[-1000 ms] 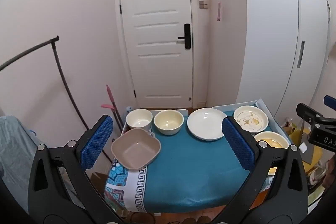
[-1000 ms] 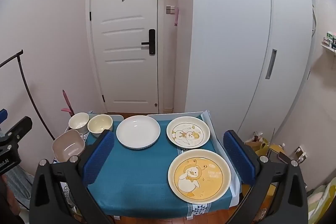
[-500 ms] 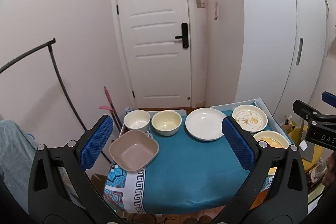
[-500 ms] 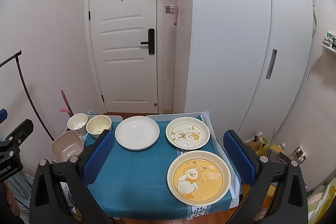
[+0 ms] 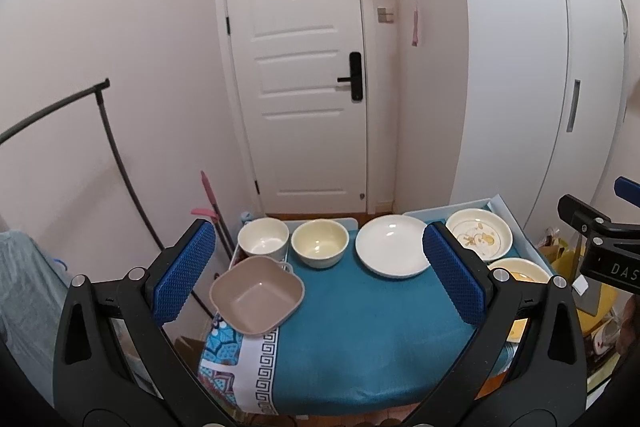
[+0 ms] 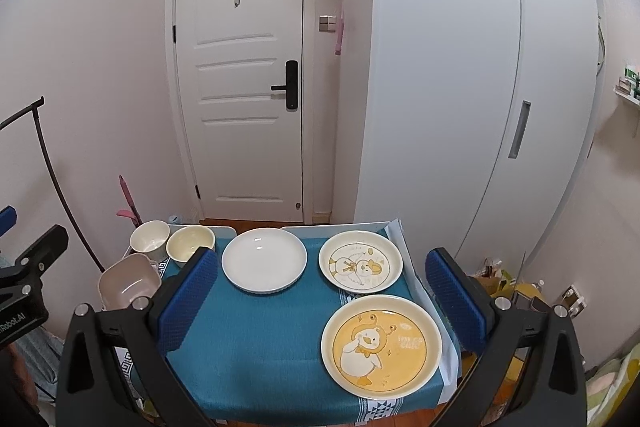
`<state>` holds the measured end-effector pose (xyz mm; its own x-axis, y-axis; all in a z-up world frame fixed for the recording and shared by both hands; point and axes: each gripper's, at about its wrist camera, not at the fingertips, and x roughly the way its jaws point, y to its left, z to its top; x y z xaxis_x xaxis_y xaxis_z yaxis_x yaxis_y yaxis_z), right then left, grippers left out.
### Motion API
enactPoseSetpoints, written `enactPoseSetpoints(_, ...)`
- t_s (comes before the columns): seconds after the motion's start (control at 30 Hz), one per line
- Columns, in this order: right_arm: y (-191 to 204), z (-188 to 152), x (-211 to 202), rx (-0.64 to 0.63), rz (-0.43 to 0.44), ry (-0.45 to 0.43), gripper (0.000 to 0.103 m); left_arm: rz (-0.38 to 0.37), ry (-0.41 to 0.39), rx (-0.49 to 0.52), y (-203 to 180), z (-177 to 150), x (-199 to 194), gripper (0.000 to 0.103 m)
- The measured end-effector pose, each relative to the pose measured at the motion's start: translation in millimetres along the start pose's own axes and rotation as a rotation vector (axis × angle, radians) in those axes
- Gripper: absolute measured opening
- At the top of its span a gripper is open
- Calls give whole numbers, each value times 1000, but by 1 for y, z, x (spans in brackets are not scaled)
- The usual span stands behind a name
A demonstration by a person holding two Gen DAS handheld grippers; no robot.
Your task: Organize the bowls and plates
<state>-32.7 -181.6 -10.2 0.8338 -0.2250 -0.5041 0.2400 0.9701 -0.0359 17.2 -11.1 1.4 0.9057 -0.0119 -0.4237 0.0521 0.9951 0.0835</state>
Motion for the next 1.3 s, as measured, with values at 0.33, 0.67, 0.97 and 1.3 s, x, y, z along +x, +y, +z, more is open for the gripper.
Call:
enactPoseSetpoints(0.33, 1, -1, 2, 2, 4, 0, 103, 2, 28, -20, 5, 0, 5, 103)
enactPoseSetpoints(0.67, 4, 0, 4, 2, 11, 5, 103, 11, 39, -19, 6, 0, 8, 103)
enactPoseSetpoints(0.97, 5, 0, 6, 1, 13, 14, 103, 6, 38, -21, 8, 0, 9, 103)
enactPoseSetpoints(1.3, 5, 1, 8, -3, 22, 14, 103, 13, 36, -14, 8, 1, 10, 103)
